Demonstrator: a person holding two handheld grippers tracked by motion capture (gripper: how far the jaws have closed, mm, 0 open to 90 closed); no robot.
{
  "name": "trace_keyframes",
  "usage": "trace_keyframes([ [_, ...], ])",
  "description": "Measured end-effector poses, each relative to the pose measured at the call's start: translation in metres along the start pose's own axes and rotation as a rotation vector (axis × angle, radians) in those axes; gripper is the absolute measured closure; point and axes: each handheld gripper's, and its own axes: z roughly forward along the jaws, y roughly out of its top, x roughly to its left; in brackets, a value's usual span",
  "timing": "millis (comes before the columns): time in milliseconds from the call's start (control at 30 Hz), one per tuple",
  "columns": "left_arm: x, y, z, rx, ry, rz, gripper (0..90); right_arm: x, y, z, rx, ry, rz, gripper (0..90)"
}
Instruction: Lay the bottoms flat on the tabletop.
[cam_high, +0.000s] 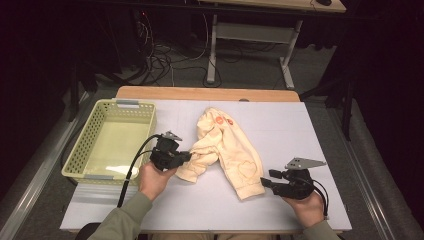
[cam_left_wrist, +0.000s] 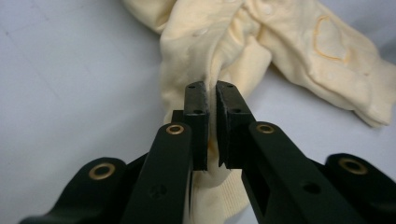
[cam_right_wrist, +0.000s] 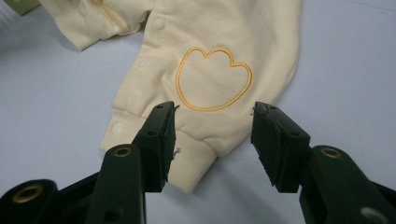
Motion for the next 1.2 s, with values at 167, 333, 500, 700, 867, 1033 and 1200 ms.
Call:
trace_keyframes([
  [167,-0.002,-0.001,-0.002,0.002,-0.011,0.007,82.2,0.000,0.000,0.000,0.000,-0.002,0.001,50.4],
  [333,-0.009,-0.001,-0.011,-0.032,-0.034,0.036,82.2,0.000,0.000,0.000,-0.001,-0.002,-0.001,50.4],
  [500,-0.022,0.002,-0.021,-0.052,-0.069,0.094,82.2,0.000,0.000,0.000,-0.001,-0.002,0.002,50.4],
  [700,-0.043,0.007,-0.022,-0.047,-0.121,0.162,82.2,0.000,0.000,0.000,-0.001,-0.002,0.002,50.3],
  [867,-0.060,0.009,-0.010,-0.013,-0.148,0.212,81.9,0.000,0.000,0.000,-0.001,-0.002,-0.001,50.3],
  [1033,-0.076,0.007,0.006,0.031,-0.176,0.246,80.1,0.000,0.000,0.001,0.003,0.000,0.001,50.3],
  [1200,-0.089,0.002,0.029,0.097,-0.170,0.285,73.1,0.000,0.000,0.002,0.009,0.003,-0.003,50.3],
])
